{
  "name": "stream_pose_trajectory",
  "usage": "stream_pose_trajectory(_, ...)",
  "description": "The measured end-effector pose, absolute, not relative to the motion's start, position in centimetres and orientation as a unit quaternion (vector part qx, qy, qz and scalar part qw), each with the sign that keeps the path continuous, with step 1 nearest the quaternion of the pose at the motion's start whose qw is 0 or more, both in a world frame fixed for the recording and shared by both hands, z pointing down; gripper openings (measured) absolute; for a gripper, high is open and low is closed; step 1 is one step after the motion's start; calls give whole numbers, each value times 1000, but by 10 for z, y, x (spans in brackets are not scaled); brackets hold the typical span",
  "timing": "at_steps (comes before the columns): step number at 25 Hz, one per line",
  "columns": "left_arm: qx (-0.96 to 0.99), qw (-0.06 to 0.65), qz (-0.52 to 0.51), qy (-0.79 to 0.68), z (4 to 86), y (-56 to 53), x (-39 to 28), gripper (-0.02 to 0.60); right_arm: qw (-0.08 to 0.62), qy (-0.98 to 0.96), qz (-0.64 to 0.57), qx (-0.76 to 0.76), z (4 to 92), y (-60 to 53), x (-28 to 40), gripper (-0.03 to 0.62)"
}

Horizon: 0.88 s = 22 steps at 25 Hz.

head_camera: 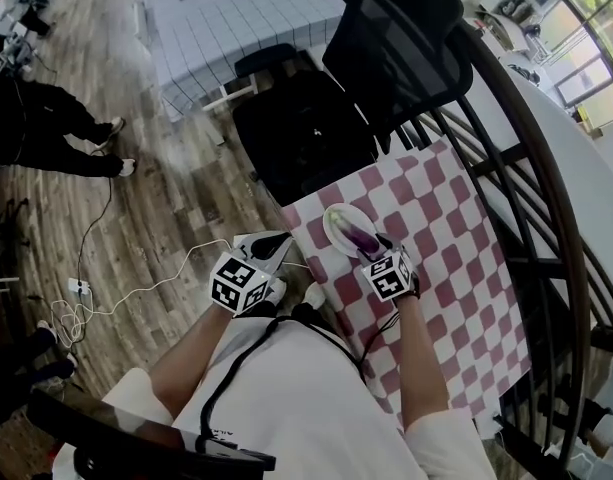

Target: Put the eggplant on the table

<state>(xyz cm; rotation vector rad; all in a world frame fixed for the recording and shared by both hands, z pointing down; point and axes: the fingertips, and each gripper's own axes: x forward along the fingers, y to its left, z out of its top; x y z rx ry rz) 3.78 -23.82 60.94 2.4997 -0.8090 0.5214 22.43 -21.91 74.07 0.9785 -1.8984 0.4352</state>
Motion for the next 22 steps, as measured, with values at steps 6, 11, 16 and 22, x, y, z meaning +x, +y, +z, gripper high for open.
stream_pose_trajectory(6,918,221,190,-269,605,-235,47,6,427,-771,182,436,718,-215,226,237)
stream_pose_trajectory(11,927,211,188,-247,598,-230,58,6,394,-767,180,473,695,-209,229,191)
stream_pose_trajectory(16,936,201,186,-224,589,-224,70,6,349,-773,176,500,674,-194,224,127)
stream_pose_trajectory(22,946,187,186,-189,583,-215,84,6,301,-763,184,542,643,-172,224,61)
